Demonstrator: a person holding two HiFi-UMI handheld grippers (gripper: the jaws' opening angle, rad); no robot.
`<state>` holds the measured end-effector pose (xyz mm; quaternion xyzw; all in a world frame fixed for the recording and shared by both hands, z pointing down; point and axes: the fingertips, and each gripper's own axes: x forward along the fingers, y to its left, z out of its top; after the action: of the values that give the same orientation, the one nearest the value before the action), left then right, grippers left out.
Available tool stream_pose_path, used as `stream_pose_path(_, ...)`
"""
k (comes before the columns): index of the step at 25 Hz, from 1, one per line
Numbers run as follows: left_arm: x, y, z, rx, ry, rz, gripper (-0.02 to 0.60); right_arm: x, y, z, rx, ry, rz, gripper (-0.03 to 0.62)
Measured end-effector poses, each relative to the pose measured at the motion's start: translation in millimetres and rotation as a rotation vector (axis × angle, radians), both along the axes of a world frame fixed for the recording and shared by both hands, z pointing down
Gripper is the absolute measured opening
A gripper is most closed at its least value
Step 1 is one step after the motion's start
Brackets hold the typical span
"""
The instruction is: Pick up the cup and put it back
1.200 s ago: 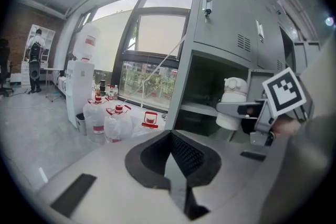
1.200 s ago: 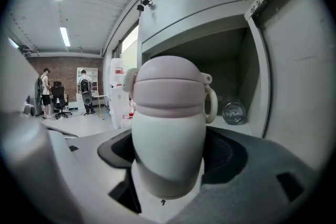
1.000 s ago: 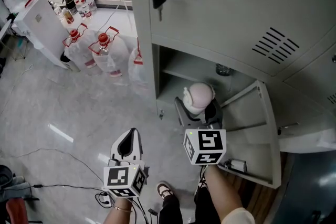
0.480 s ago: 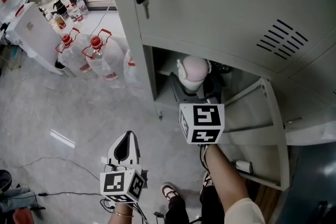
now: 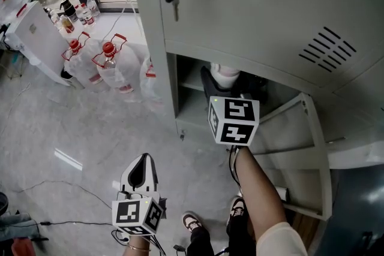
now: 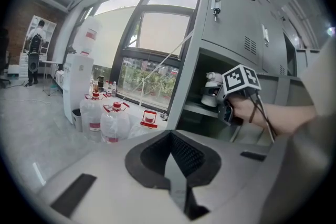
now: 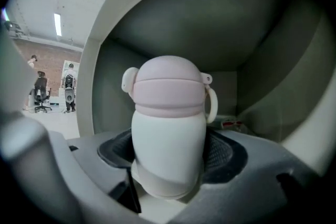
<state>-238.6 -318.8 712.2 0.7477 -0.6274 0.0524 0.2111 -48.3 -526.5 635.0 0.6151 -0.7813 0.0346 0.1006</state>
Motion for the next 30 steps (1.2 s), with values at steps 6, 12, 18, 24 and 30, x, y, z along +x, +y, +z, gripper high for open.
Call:
stream_pose_path(6, -1.9, 0.0, -2.2, 0.006, -0.004, 0.001, 0.003, 3.8, -15.0, 7.4, -0.029, 0.013, 0.024, 0.342)
stream_pose_path(12, -4.3, 1.4, 3.3, -0.004, -0.004, -0.004, 0.003, 7.9, -26.2, 15.4, -0.055, 0.007, 0.051, 0.342)
stream_pose_path(18, -0.5, 1.4, 6.0, -0.007, -0.005, 0.003, 0.003, 8.8, -31.6, 25.7, -0.093, 0.025, 0.069, 0.342)
stream_pose_path(24, 3.9, -0.1, 4.1, -0.004, 0.001, 0.001, 0.003, 11.3, -35.9, 27.1, -0.123, 0.007, 0.093, 0.345)
stream_pose_path(30, 10.1, 2.8, 0.9, 0.001, 0.001, 0.007, 0.003, 10.6, -38.1, 32.5, -0.159, 0.034, 0.066, 0.353)
